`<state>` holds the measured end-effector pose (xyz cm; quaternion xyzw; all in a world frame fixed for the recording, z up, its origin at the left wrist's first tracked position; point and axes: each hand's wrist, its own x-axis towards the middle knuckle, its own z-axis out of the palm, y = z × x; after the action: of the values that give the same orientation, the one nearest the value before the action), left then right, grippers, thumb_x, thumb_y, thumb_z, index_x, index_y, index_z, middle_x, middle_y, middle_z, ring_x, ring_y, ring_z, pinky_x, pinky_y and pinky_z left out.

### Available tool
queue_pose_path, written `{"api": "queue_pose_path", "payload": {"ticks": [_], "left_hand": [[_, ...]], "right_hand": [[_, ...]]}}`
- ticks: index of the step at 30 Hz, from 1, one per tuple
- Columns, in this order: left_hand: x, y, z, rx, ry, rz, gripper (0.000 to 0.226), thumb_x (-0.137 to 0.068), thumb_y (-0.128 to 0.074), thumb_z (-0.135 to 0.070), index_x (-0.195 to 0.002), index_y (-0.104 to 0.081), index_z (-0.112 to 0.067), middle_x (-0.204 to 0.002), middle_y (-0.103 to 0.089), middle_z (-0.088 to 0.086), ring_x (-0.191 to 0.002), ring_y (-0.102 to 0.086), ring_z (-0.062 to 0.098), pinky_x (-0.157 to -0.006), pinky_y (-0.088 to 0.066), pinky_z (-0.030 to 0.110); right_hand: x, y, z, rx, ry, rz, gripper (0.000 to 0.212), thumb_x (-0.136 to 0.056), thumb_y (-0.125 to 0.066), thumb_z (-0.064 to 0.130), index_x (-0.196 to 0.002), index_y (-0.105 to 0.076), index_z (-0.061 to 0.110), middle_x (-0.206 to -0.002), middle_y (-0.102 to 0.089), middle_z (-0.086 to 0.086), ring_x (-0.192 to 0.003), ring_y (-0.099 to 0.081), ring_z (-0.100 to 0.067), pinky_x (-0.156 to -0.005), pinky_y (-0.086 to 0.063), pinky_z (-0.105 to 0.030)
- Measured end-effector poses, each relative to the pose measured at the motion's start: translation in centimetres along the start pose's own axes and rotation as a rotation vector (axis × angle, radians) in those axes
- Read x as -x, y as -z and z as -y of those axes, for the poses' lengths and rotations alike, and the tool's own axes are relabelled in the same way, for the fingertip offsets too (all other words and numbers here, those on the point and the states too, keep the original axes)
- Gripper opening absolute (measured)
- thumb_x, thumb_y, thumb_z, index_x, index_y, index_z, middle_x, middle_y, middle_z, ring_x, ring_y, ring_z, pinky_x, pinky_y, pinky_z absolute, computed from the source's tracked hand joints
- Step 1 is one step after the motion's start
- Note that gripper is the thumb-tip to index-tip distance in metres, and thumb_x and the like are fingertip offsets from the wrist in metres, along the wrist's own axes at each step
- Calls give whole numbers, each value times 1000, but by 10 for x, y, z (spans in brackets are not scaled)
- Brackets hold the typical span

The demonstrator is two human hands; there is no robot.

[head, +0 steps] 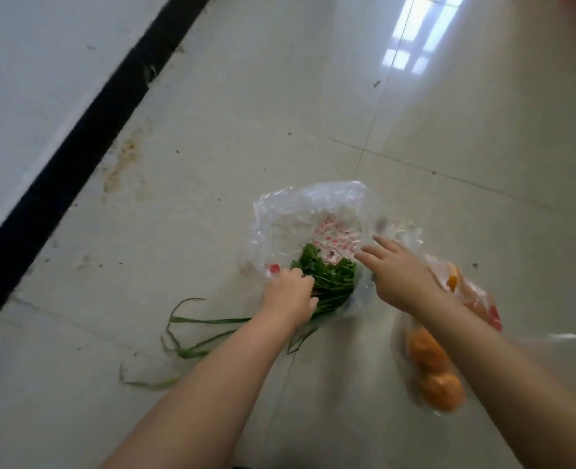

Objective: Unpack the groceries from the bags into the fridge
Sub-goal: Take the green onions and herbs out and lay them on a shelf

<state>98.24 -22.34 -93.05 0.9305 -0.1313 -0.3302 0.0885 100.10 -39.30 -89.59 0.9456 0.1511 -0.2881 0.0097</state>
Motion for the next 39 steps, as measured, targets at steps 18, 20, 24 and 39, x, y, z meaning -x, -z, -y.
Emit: {"api": "queue_pose_path", "payload": {"ticks": [18,20,24,39], "left_hand": [[-101,-59,-2,-274,-242,58,58,-91,-55,-30,-142,-33,-13,-138,-49,7,-127,-45,26,-108,-33,42],[-98,-56,2,-287,-229,19,46,-93,-51,-23,-137,-41,-13,-136,-50,7,-125,-46,25,-104,-36,39],[-85,-45,14,-99,-120,-56,46,-94,-43,-12,-140,-39,-16,-127,-53,9,-106,-48,22,-83,-40,30],[-96,-32,5,102,99,-86,32,-90,-40,-12,-119,-53,-4,-120,-56,12,-105,-54,26,-81,-48,33]], "right_hand": [[-25,-84,-53,272,-300,348,44,-96,-32,12,-140,-33,14,-132,-53,-10,-120,-53,-26,-96,-44,-34],[-26,-88,-54,324,-307,455,43,-96,-34,13,-139,-33,12,-136,-49,-9,-123,-51,-26,-97,-44,-36],[-34,-89,-60,326,-360,530,36,-96,-37,17,-130,-47,14,-135,-50,-7,-122,-51,-25,-94,-44,-35],[-80,-67,-31,-334,-41,-285,51,-85,-37,-7,-129,-54,11,-137,-52,-5,-131,-41,-22,-108,-37,-36]]}}
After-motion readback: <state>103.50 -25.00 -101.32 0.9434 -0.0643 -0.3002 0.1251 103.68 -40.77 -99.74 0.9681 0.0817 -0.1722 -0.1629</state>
